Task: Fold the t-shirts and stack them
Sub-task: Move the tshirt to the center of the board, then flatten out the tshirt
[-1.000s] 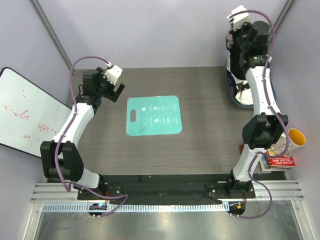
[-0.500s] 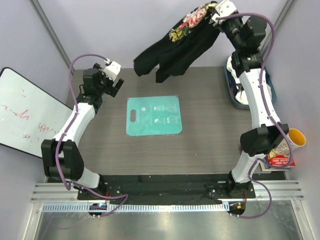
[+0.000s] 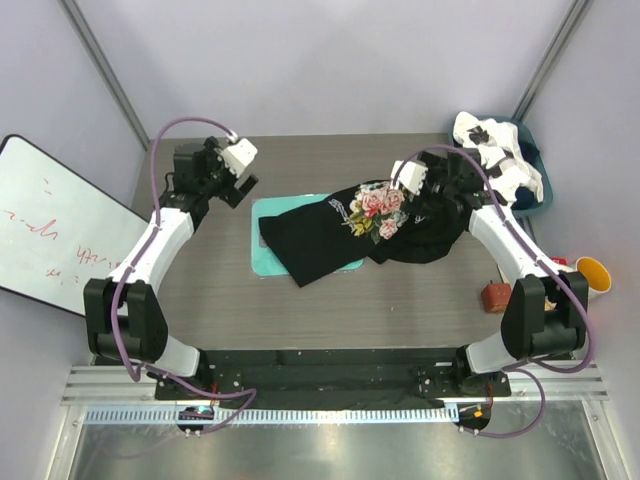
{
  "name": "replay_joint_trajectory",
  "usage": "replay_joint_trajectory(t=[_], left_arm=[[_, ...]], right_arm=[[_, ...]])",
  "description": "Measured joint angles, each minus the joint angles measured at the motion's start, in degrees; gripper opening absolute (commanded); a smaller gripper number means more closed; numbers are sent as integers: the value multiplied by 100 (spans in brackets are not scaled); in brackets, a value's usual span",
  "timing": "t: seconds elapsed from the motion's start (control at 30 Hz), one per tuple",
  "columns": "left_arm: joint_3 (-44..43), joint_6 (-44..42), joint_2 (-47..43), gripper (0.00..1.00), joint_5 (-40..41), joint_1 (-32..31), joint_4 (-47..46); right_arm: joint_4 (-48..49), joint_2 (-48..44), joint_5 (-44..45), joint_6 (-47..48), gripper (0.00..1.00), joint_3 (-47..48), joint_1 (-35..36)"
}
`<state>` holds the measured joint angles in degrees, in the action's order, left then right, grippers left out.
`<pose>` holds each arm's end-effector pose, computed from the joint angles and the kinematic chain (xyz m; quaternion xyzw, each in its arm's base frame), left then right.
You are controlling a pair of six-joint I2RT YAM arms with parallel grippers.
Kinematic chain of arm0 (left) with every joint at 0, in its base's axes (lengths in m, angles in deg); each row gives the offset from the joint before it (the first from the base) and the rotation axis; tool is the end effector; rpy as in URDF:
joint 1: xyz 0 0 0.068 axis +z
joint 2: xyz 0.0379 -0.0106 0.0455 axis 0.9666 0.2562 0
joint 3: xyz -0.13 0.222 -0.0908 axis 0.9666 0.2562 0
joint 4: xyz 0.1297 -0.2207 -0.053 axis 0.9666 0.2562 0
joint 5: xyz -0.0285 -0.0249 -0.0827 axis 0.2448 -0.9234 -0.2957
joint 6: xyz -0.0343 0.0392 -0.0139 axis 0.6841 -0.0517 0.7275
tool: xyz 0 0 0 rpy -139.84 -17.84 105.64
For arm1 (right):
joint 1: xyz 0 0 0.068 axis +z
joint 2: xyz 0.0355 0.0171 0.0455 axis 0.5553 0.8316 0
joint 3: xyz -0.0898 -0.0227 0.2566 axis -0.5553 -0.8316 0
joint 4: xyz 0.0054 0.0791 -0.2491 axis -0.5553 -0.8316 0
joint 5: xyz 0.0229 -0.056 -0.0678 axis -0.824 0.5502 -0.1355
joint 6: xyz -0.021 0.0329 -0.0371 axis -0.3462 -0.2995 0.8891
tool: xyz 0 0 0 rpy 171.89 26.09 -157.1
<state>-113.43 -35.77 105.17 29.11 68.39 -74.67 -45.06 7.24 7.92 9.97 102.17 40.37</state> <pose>0.3449 -0.0479 0.3147 0.3463 0.7626 0.0505 0.5440 0.3299 0.0497 0.3004 -0.5777 0.6482 -0.1178 0.4818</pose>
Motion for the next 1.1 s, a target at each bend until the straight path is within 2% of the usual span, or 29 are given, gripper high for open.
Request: replay_joint_trajectory(t=[0.1, 0.27, 0.33, 0.47, 0.57, 0.9, 1.1], left_arm=[[-66, -667, 17, 100, -584, -146, 903], [-210, -1766, 216, 100, -1333, -723, 2286], [-214, -2135, 326, 100, -1587, -946, 2732], [-332, -2675, 662, 100, -1947, -1257, 3427], [-422, -2920, 1001, 100, -2026, -1414, 3668], [-1003, -3475, 1550, 100, -2463, -1683, 4459], [-935, -3882, 1561, 100, -2522, -1941, 4562]], right_arm=[[-590, 83, -39, 260, 100, 87, -2], [-1266, 85, -142, 732, 100, 758, -13], [-1834, 162, -245, 997, 99, 1154, -37], [-3134, 496, -505, 1530, 97, 1808, -37], [-3683, 710, -605, 1746, 95, 1714, -37], [-3985, 1075, -610, 1764, 91, 815, -37], [-3797, 1517, -588, 1512, 86, 791, -37]])
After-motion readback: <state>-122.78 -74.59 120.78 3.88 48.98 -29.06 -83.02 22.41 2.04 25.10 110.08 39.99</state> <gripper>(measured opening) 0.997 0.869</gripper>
